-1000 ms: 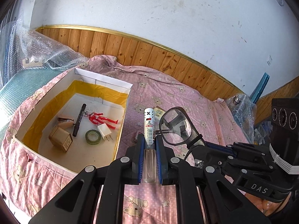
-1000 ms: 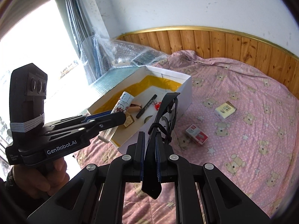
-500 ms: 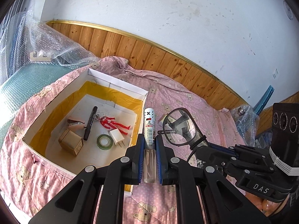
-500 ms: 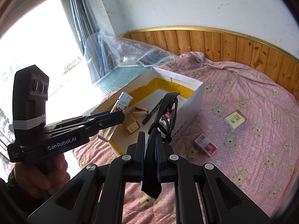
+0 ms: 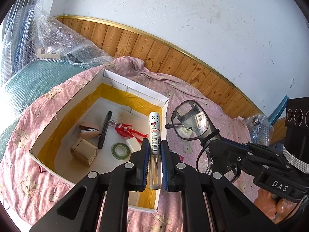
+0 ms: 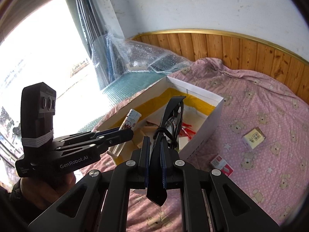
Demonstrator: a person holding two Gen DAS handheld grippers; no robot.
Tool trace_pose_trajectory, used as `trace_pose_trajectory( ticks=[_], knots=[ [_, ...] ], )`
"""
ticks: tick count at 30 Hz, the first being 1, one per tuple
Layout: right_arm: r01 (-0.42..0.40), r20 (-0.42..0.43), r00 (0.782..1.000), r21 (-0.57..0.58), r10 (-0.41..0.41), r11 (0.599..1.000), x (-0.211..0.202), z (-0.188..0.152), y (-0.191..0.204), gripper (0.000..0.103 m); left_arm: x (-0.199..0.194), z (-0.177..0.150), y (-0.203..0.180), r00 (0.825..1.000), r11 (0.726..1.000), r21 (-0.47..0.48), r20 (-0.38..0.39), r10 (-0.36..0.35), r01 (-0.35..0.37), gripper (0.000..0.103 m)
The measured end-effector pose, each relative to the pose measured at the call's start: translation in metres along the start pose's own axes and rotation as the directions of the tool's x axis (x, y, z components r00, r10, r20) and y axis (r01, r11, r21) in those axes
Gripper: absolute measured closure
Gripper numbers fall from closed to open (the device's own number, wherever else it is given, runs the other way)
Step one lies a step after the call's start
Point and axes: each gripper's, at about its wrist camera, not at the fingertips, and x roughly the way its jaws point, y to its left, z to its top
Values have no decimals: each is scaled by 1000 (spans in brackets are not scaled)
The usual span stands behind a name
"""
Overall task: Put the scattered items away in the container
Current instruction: 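Carry the bottle with the left tool while the right tool carries the glasses over the white box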
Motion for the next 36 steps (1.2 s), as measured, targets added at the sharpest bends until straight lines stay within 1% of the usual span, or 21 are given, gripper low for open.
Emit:
trace_pose_trajectory(
  ticks=[8, 16, 24, 36],
  knots=[
    [-24, -6, 1000, -15, 24, 1000, 19, 16, 4, 92, 10, 3, 13, 1000, 1000, -20, -21, 19, -19, 91],
    [-32, -17, 999, -11, 32, 999, 37, 25, -3, 92, 19, 11, 21, 999, 999, -31, -34, 28, -29, 91],
    [-38, -25, 999, -5, 38, 999, 56, 39, -12, 92, 30, 30, 27, 999, 999, -30, -29, 38, -39, 91],
    [-51, -53, 997, 34, 53, 998, 93, 54, -30, 92, 54, 65, 40, 997, 997, -27, -36, 65, -66, 91]
  ],
)
